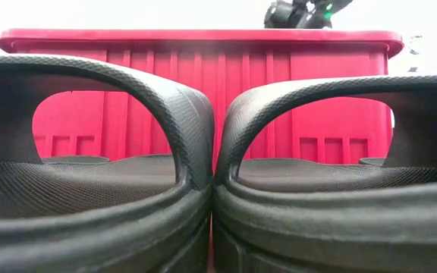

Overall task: Pick and place slides into bin
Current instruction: Put the black slide into the red bin

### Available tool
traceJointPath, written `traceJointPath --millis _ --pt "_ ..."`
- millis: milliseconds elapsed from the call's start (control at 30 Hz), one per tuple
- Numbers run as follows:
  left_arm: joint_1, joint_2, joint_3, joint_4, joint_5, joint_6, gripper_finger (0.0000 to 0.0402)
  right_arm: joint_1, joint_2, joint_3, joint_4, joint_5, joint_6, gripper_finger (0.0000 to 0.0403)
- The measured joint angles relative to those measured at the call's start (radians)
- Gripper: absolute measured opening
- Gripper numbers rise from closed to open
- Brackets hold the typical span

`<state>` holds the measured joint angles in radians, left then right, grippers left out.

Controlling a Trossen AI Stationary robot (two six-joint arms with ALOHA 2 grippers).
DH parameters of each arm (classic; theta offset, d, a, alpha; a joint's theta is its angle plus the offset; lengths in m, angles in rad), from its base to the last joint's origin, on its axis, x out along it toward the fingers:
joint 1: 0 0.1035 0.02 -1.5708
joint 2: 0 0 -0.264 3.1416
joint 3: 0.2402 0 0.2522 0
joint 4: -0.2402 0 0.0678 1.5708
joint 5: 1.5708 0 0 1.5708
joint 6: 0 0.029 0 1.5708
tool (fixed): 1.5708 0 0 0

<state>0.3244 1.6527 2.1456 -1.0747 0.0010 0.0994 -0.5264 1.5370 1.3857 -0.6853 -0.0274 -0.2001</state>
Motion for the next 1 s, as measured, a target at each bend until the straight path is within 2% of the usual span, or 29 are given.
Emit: traceJointPath --millis 167,300,500,600,733,800,900,1000 --pt "0.000 0.000 0.000 -0.060 -0.002 0.012 0.0134 0.046 -0.131 0.001 -0.059 -0.001 0.000 0.0023" --pt "-0.008 -0.014 -0.001 -0.102 -0.004 0.022 0.0133 0.121 -0.222 0.001 -0.126 -0.001 -0.001 0.0051" --pt "-0.037 -0.030 -0.001 -0.125 -0.033 0.031 0.0133 0.232 -0.339 0.001 -0.138 -0.004 -0.023 0.0082" --pt "-0.055 -0.045 -0.001 -0.150 -0.039 0.030 0.0133 0.278 -0.390 0.001 -0.137 -0.004 -0.010 0.0069" --pt "-0.102 -0.054 0.000 -0.168 -0.032 0.029 0.0133 0.341 -0.439 0.001 -0.166 -0.004 0.040 0.0014" --pt "-0.128 -0.063 -0.001 -0.196 -0.029 0.030 0.0129 0.376 -0.459 0.001 -0.197 -0.014 0.062 0.0007" --pt "-0.181 -0.070 0.000 -0.207 -0.030 0.052 0.0105 0.437 -0.475 0.001 -0.240 -0.034 0.112 0.0008" --pt "-0.232 -0.068 0.000 -0.210 -0.029 0.071 0.0061 0.511 -0.476 0.001 -0.265 -0.052 0.162 0.0002"
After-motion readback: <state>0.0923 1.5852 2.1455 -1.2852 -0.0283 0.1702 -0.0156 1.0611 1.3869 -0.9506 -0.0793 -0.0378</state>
